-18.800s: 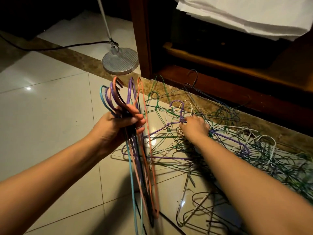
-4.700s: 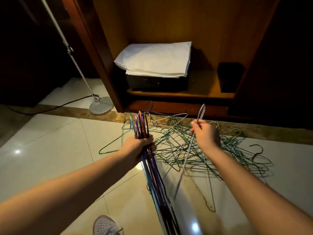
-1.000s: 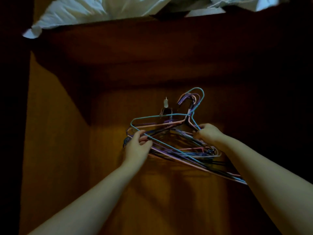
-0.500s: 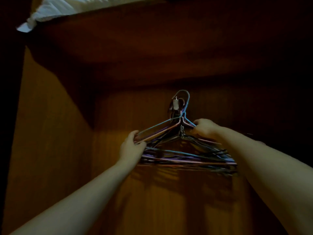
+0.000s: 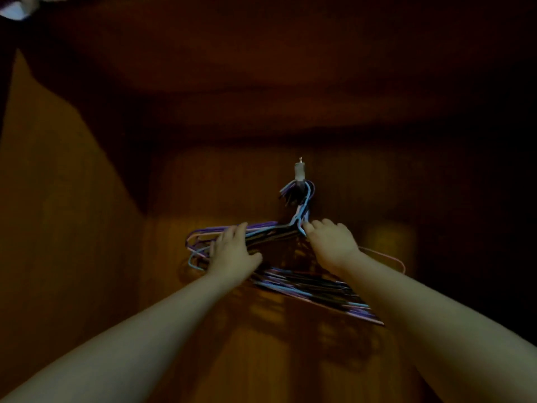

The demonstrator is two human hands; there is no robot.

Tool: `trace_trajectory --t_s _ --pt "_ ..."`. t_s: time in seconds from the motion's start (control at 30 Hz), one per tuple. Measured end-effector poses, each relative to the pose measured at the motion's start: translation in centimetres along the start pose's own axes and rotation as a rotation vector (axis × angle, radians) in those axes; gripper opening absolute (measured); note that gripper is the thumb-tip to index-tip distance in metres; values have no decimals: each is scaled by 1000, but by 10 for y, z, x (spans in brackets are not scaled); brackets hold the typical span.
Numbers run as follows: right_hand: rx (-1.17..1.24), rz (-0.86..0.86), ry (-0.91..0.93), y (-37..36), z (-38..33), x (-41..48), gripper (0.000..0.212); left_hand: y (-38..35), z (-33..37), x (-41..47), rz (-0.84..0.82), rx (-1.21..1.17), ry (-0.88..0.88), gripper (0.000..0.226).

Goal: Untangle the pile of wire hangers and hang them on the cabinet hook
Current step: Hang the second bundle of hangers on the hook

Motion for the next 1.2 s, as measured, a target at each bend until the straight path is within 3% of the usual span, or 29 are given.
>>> trace_trajectory --t_s 0.1,0.27,0.4,0.53,0.67,0.8,0.87,1.07,1.2 --pt "74 18 -54 -6 11 -2 64 6 8 19 36 126 -71 79" --pt "499 -152 -281 -14 19 3 75 -3 18 27 -74 180 -127 69" --pt "687 -152 -363 -17 20 4 72 -8 15 17 79 274 -207 50" --pt "516 29 -287 -13 13 -9 61 -9 20 14 133 283 -216 43" --pt "509 39 -249 -10 12 -13 66 -7 18 18 71 215 -201 50" --pt "557 21 -306 -3 18 -13 69 -6 18 22 -108 213 -204 92" --pt "566 48 -334 4 22 -12 72 -2 22 28 -143 210 -216 103" --pt "509 -51 -366 -12 29 -23 69 -21 37 34 -200 -50 -256 94" --pt "483 43 -285 -18 23 -34 73 -26 29 28 -30 -21 -259 75"
Point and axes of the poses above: each hand's wrist, its own x-axis towards the middle knuckle, its own y-axis out of the back of the hand, z = x × y, the point moved 5 cm from there along x, towards the middle knuckle, and after that the axes turned 9 degrees about x, right-handed, at the moved point
